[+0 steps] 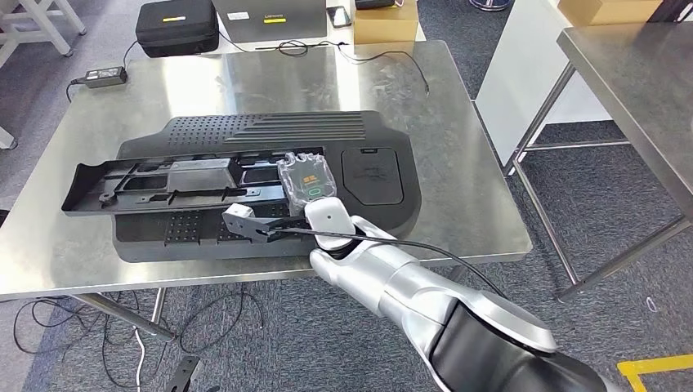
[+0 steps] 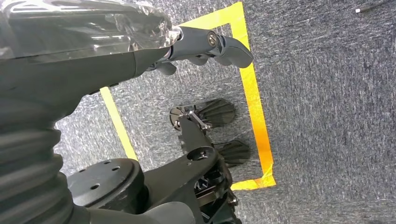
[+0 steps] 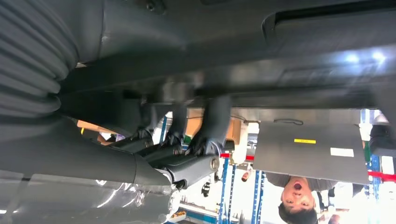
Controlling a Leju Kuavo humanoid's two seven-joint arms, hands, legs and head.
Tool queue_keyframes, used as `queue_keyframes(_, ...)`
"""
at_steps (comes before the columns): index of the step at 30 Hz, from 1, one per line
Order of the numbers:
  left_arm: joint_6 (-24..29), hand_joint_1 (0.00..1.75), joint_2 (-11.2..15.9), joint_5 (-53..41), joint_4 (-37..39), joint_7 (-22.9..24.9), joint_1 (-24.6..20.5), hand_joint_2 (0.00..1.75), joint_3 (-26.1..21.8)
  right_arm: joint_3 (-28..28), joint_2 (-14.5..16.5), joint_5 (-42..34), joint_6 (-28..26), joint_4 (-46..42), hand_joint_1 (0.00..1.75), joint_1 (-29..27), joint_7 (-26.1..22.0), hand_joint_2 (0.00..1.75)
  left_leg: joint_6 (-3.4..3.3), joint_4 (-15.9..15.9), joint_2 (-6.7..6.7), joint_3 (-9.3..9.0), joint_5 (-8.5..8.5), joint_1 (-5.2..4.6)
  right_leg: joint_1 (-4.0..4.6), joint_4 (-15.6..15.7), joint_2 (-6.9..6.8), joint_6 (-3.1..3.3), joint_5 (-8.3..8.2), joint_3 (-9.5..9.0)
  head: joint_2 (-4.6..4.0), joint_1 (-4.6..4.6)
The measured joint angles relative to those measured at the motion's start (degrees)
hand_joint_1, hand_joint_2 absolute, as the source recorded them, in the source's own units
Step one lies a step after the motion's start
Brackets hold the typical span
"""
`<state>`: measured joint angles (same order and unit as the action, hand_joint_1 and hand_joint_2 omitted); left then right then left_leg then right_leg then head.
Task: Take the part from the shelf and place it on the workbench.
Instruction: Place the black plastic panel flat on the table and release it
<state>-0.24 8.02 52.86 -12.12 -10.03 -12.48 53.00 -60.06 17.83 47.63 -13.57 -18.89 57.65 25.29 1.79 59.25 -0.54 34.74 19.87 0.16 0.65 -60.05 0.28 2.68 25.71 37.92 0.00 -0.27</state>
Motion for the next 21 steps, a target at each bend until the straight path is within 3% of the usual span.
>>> queue_keyframes(11,0.0,0.0,0.0,-0.2,0.0,0.0,-0.1,1.75,0.0,0.0,0.1,-0.2,-0.4,0.3,0.0,-0.1,-0.2,0.0,0.0,0.0,0.0,-0.04,0.0,0.0,0.0,0.0,0.0,0.0,0.0,-0.03,0.0,-0.04)
queue_keyframes(15,0.1,0.0,0.0,-0.3,0.0,0.0,-0.1,0.0,0.0,0.0,0.1,-0.2,-0.5,0.3,0.0,-0.1,-0.2,0.0,0.0,0.0,0.0,-0.05,0.0,0.0,0.0,0.0,0.0,0.0,0.0,-0.04,0.0,-0.03)
queue_keyframes(21,1.1,0.0,0.0,-0.8,0.0,0.2,-0.2,0.0,0.0,0.0,0.0,-0.2,-0.8,0.4,0.0,-0.1,-0.4,0.0,0.0,0.0,0.0,-0.06,0.0,0.0,0.0,0.0,0.0,0.0,0.0,-0.05,0.0,-0.02)
